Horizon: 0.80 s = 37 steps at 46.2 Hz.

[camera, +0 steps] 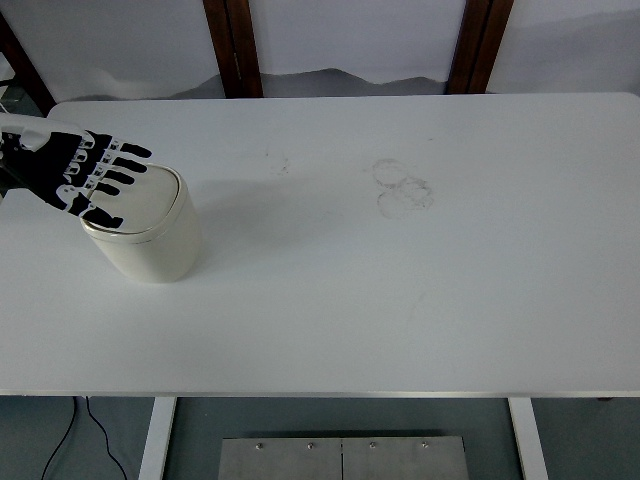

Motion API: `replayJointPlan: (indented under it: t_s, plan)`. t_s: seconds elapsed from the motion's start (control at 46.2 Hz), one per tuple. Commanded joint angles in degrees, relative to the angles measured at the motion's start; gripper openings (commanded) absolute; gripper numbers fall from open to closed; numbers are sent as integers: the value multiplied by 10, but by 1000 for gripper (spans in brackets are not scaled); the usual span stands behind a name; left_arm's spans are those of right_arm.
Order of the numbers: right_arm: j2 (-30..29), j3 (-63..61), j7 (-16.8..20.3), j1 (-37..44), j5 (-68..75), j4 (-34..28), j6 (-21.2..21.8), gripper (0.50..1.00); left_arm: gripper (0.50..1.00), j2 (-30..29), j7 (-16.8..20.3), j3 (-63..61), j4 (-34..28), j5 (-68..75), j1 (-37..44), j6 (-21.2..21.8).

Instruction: Open trash can

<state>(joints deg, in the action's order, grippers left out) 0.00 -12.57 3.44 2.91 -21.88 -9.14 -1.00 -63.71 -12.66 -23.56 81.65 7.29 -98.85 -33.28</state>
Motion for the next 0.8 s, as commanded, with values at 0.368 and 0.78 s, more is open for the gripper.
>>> replayJointPlan:
  t_s: [0.368,0.78]
  plan:
    - [0,0,0,0,0,0,-1,995,1000,-29,9,-3,-4,18,43,4]
    - [0,0,1,-1,0,0,0,995,1000,-26,54,0,-9,18,59,6]
